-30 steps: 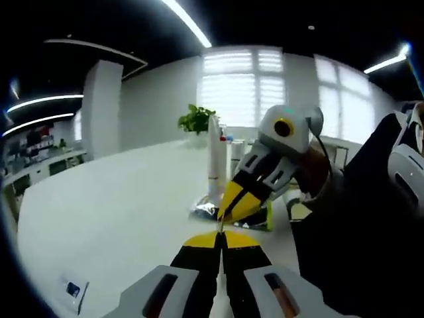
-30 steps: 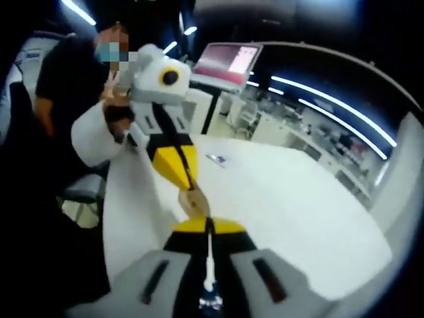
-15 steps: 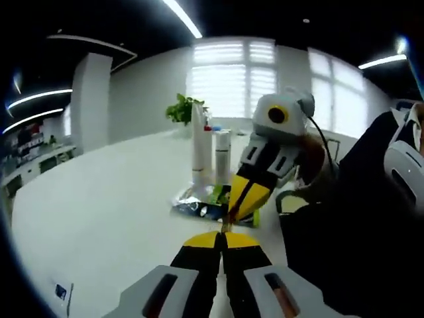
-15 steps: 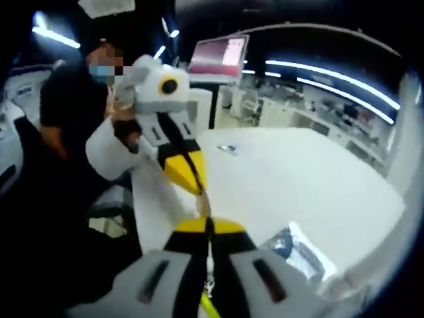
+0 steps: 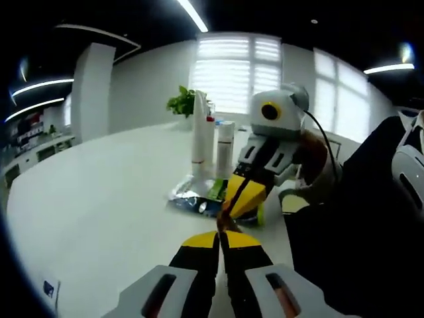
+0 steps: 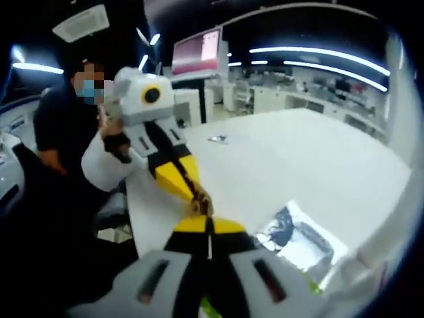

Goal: Arrange the skincare products in the storage area until every visible bottle or jar stands upright without overlapping.

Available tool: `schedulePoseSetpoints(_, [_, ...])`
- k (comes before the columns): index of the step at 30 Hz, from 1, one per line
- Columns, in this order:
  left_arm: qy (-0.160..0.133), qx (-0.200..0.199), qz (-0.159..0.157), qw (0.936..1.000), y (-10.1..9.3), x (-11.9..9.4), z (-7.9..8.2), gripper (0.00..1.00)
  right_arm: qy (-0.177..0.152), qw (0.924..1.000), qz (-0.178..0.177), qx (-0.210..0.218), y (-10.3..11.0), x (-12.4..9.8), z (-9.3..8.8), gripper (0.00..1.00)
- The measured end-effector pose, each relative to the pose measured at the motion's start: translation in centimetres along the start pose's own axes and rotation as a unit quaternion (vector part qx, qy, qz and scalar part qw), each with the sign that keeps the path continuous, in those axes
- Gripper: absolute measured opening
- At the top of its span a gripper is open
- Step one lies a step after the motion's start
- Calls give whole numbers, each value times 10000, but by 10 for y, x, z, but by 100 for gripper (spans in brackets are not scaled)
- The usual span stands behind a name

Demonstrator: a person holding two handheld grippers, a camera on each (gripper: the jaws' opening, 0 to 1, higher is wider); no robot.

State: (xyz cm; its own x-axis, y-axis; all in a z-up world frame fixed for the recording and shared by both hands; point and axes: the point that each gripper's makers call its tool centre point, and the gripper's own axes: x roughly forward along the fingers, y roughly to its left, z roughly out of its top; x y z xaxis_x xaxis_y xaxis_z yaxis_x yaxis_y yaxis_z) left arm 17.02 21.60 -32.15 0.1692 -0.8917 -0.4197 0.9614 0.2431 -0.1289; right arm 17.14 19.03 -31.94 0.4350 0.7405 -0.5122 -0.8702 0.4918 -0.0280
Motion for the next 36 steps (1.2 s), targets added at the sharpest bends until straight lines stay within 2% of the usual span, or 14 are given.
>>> schedulePoseSetpoints(2, [147, 42, 82, 9998, 3, 3, -5, 2, 24, 9997, -135, -185, -3, 2, -1, 0])
schedulePoseSetpoints(6, [314, 58, 150, 9994, 6, 4, -9, 2, 135, 9995, -118, -279, -5, 5, -4, 0])
schedulePoseSetpoints(8, [345, 60, 145, 9993, 7, 4, -10, 2, 161, 9994, -104, -300, -14, 2, -4, 0])
schedulePoseSetpoints(13, [474, 124, 102, 9987, 5, 9, -15, 3, 341, 9980, -112, -527, -7, 4, -10, 0])
schedulePoseSetpoints(16, [568, 134, 127, 9982, 6, 12, -19, 3, 511, 9958, -134, -751, -9, 2, -14, 0])
schedulePoseSetpoints(18, [630, 174, 115, 9978, 0, 13, -22, 3, 604, 9941, -152, -888, -7, 2, -16, 0])
schedulePoseSetpoints(19, [660, 205, 108, 9975, -1, 13, -23, 3, 627, 9936, -158, -931, 0, 4, -18, 0])
schedulePoseSetpoints(24, [733, 327, 146, 9967, -4, 13, -23, 3, 690, 9925, -181, -993, 2, 4, -20, 1])
schedulePoseSetpoints(27, [858, 415, 151, 9953, -9, 16, -26, 4, 798, 9895, -204, -1190, 6, 4, -25, 3])
schedulePoseSetpoints(36, [965, 453, 190, 9941, -7, 17, -28, 4, 684, 9913, -214, -1103, 5, 7, -29, 5])
